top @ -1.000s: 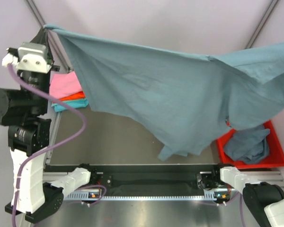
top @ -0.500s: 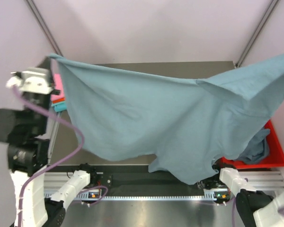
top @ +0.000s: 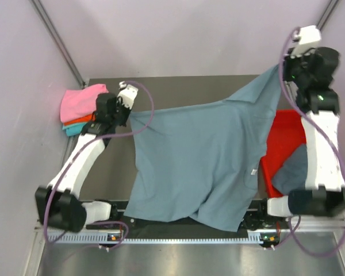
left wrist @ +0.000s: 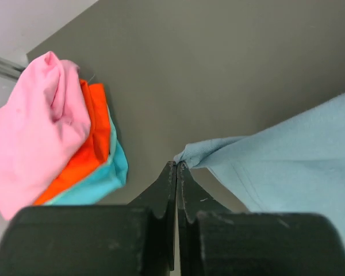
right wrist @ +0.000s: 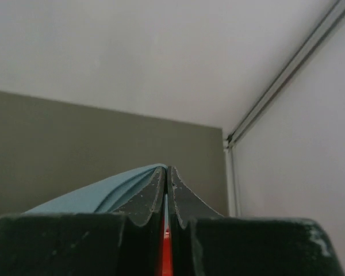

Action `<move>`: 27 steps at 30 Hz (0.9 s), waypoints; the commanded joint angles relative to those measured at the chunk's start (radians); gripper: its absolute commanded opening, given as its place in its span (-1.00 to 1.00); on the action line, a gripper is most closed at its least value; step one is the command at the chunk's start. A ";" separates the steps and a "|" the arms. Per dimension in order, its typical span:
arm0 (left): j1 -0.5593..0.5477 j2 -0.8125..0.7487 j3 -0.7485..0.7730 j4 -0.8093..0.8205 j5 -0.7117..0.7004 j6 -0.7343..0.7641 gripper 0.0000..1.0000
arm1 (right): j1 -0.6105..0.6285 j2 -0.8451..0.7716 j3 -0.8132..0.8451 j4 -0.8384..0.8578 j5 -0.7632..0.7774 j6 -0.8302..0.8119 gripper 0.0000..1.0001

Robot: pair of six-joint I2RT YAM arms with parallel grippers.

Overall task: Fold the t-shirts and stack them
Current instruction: Flatten the tshirt out

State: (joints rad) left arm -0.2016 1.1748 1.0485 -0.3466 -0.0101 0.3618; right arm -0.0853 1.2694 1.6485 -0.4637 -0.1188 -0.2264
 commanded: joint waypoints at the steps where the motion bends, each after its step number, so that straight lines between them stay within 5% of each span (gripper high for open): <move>1: 0.051 0.182 0.153 0.214 0.005 0.009 -1.00 | 0.024 0.251 0.037 0.117 -0.001 -0.030 -1.00; 8: 0.123 0.742 0.568 0.270 -0.028 0.063 -1.00 | 0.111 0.735 0.396 0.076 0.068 -0.099 -1.00; 13: 0.131 1.023 0.933 0.193 -0.073 0.089 -1.00 | 0.153 1.123 0.890 -0.041 0.139 -0.109 -1.00; 19: 0.151 1.191 1.080 0.234 -0.097 0.094 -1.00 | 0.205 1.147 0.774 0.215 0.264 -0.157 -1.00; 27: 0.186 1.253 1.093 0.462 -0.172 0.085 -1.00 | 0.205 1.186 0.790 0.411 0.377 -0.210 -1.00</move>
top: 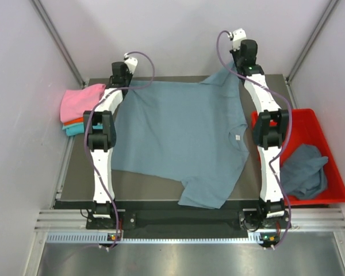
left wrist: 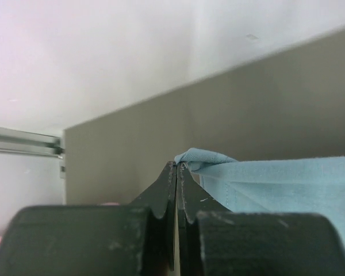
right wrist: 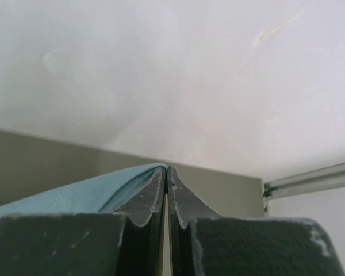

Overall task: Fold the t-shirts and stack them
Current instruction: Flatten the tshirt out, then fold the tshirt

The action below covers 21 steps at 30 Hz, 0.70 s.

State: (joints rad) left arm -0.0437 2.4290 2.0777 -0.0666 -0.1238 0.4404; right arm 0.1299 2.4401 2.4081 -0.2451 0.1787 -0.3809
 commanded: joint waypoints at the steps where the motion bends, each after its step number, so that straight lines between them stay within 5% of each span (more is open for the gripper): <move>1: 0.031 0.014 0.074 0.186 -0.068 0.007 -1.00 | -0.012 0.040 0.049 0.225 0.077 -0.068 -1.00; 21: 0.036 -0.114 -0.080 0.211 -0.142 0.024 -1.00 | 0.037 -0.001 -0.052 0.165 0.022 -0.062 -1.00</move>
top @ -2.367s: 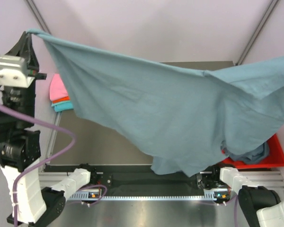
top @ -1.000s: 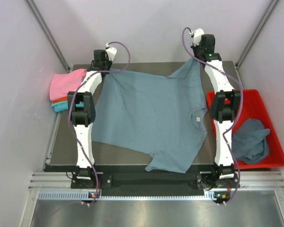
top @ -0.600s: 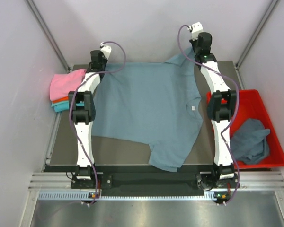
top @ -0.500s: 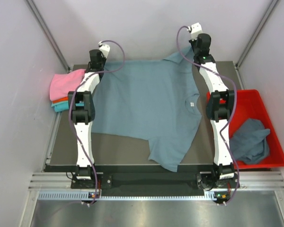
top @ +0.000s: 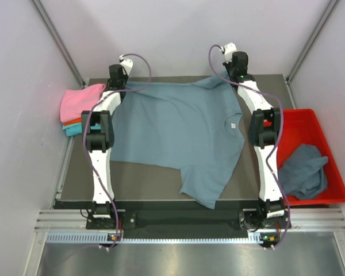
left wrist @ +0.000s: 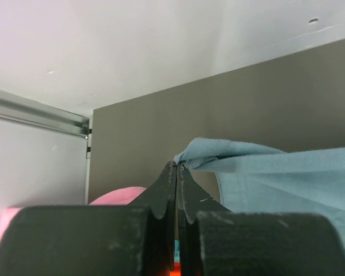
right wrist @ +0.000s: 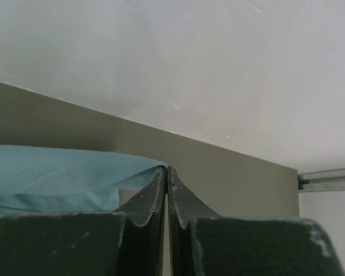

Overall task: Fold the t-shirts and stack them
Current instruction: Fold the tshirt

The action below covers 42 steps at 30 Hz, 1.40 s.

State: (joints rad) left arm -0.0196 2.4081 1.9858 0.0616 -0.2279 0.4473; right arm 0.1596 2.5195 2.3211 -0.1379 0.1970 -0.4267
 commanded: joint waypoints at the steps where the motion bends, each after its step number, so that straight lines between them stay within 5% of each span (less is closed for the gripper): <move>1: 0.012 -0.093 0.015 0.087 -0.040 0.019 -1.00 | 0.006 -0.068 0.052 0.061 0.010 -0.015 -1.00; 13: 0.012 -0.135 0.018 0.069 -0.037 0.040 -1.00 | 0.014 -0.120 0.067 -0.005 0.010 0.009 -1.00; 20: 0.046 -0.245 -0.116 0.029 0.005 0.041 -1.00 | 0.015 -0.393 -0.247 -0.086 -0.099 0.066 -1.00; 35: 0.049 -0.325 -0.128 -0.325 0.162 -0.025 -1.00 | 0.015 -0.656 -0.414 -0.368 -0.192 0.173 -1.00; 42: 0.049 -0.428 -0.260 -0.336 0.183 -0.044 -1.00 | 0.026 -0.793 -0.580 -0.417 -0.240 0.209 -1.00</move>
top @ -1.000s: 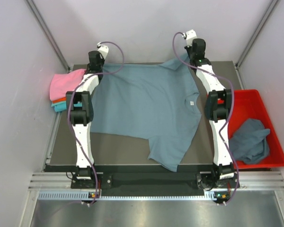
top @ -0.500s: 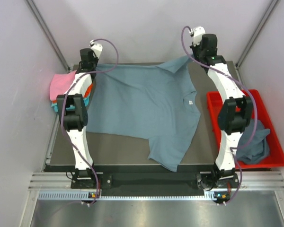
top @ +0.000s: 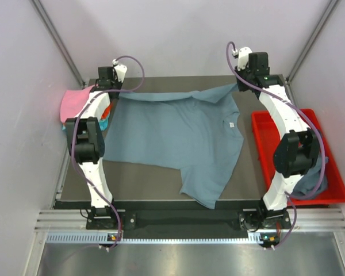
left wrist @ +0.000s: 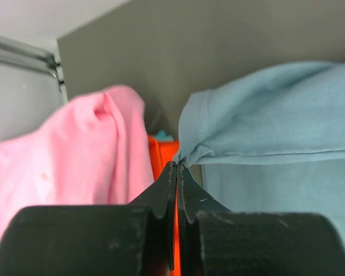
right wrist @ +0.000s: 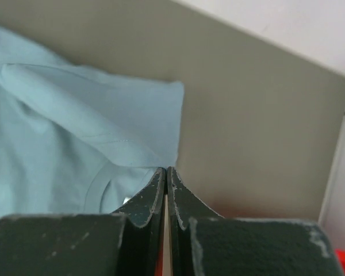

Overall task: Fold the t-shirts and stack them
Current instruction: Fold the tshirt

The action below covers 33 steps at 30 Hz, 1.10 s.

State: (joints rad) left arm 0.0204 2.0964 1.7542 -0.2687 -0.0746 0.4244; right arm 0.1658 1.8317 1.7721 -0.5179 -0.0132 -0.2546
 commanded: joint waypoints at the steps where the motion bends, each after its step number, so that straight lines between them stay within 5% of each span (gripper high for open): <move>1: 0.009 -0.125 -0.039 -0.007 0.030 -0.024 -1.00 | 0.020 -0.117 -0.045 -0.044 -0.036 0.041 -1.00; 18: 0.009 -0.260 -0.226 -0.017 0.019 -0.055 -1.00 | 0.052 -0.330 -0.290 -0.162 -0.137 0.136 -1.00; 33: 0.009 -0.256 -0.344 -0.089 -0.002 -0.105 -1.00 | 0.072 -0.344 -0.458 -0.130 -0.169 0.141 -1.00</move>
State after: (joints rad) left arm 0.0216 1.8774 1.4151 -0.3389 -0.0669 0.3485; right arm 0.2173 1.5272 1.3121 -0.6773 -0.1638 -0.1265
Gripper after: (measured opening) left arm 0.011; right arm 0.006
